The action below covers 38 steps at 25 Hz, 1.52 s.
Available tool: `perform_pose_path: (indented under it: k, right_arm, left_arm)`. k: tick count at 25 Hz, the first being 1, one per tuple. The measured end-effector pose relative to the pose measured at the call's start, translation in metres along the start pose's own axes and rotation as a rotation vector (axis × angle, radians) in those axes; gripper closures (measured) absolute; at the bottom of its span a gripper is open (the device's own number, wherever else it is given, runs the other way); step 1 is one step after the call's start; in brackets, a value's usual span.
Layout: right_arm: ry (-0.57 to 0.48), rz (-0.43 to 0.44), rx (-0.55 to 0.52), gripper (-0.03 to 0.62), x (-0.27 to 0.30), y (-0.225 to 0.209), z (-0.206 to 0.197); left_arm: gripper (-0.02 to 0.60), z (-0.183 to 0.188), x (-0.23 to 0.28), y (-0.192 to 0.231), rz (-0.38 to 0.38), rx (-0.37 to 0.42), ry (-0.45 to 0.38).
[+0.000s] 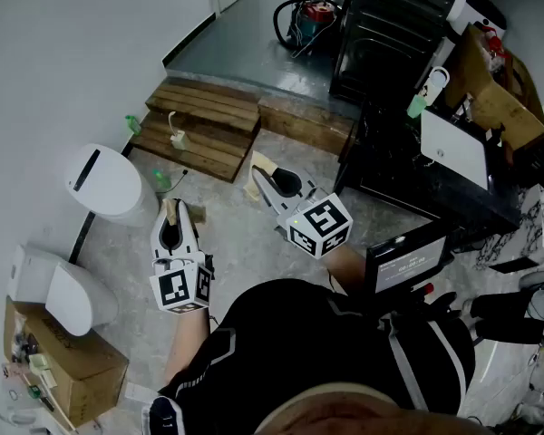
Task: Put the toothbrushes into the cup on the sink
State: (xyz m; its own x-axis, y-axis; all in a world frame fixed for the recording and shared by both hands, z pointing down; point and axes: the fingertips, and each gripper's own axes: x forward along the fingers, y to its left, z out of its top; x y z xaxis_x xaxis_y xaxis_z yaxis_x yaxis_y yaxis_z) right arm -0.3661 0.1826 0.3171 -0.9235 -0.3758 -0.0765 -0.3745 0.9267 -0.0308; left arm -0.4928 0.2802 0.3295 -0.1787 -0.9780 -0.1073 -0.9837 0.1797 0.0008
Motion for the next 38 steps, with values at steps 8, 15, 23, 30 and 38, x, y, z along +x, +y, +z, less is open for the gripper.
perform_pose_path:
  k: [8,15,23,30,38]
  right_arm:
    - [-0.004,-0.024,-0.002,0.553,0.001,-0.005,0.002]
    - [-0.005,-0.036,-0.011,0.553,0.009,-0.001,0.002]
    - [-0.022,-0.057,0.024,0.553,0.017,0.000,0.004]
    - [-0.031,-0.124,0.018,0.553,0.015,-0.002,-0.001]
    - [-0.039,-0.197,0.005,0.553,-0.008,-0.018,-0.002]
  left_arm:
    - [0.552,0.005,0.003,0.001,-0.013,-0.014,-0.026]
    - [0.552,0.002,0.006,0.011,-0.022,-0.039,-0.008]
    - [0.552,-0.001,0.008,0.016,-0.062,-0.039,-0.004]
    - [0.552,-0.011,0.010,0.025,-0.117,-0.059,-0.006]
    - [0.552,-0.022,0.023,0.003,-0.200,-0.085,0.005]
